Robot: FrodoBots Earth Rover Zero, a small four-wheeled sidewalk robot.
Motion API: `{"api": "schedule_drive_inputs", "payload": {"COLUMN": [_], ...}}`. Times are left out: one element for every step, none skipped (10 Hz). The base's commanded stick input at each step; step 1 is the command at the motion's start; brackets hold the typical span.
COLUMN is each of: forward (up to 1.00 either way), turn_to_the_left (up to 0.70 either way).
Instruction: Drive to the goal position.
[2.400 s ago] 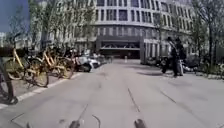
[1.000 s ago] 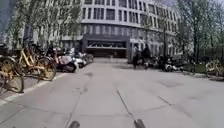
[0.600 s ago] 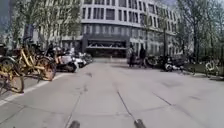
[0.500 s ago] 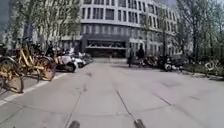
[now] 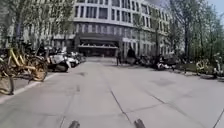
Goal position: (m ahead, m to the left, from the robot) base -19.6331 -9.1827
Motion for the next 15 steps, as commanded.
{"api": "schedule_drive_inputs", "payload": {"forward": [0.0,0.0,0.0,0.0,0.0,0.0,0.0,0.0,0.0,0.0,0.0,0.0,0.0,0.0,0.0], "turn_to_the_left": [-0.85,-0.85,-0.85,-0.85,-0.85,-0.85,-0.85,-0.85,-0.85,-0.85,-0.85,-0.85,-0.85,-0.85,-0.85]}}
